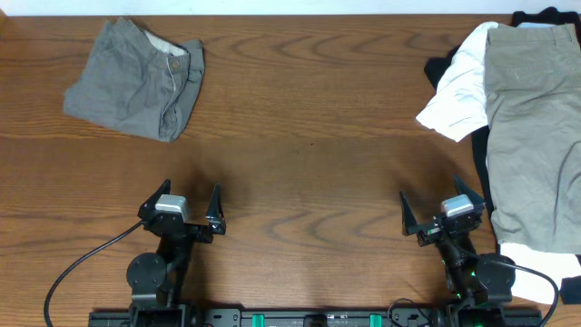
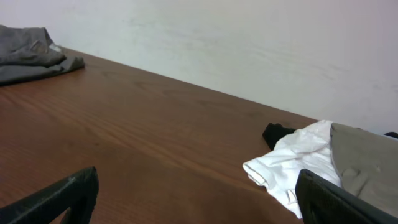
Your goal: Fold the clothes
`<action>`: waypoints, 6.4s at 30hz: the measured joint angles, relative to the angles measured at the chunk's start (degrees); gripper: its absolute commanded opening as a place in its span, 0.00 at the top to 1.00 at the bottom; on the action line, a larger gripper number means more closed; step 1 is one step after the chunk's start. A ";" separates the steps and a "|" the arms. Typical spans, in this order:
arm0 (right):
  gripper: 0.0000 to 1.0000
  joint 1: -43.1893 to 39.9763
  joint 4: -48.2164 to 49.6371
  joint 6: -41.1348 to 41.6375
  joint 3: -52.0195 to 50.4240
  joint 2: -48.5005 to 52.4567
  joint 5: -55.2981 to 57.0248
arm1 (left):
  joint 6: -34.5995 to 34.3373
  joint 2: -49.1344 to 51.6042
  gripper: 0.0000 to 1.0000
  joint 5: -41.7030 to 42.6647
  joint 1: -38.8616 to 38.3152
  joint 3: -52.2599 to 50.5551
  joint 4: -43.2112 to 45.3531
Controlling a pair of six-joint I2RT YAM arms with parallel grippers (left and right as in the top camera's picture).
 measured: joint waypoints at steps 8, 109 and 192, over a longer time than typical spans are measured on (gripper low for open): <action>0.01 0.00 0.02 0.00 0.00 0.00 0.00 | 0.00 0.00 0.02 0.00 0.00 0.00 0.00; 0.01 -0.46 -27.56 3.21 75.28 102.73 -3.21 | 1.22 87.10 0.02 6.25 -0.04 62.31 -42.38; 0.99 4.85 -14.40 13.86 75.73 90.01 5.33 | -0.46 68.35 0.02 5.79 2.38 62.31 -37.29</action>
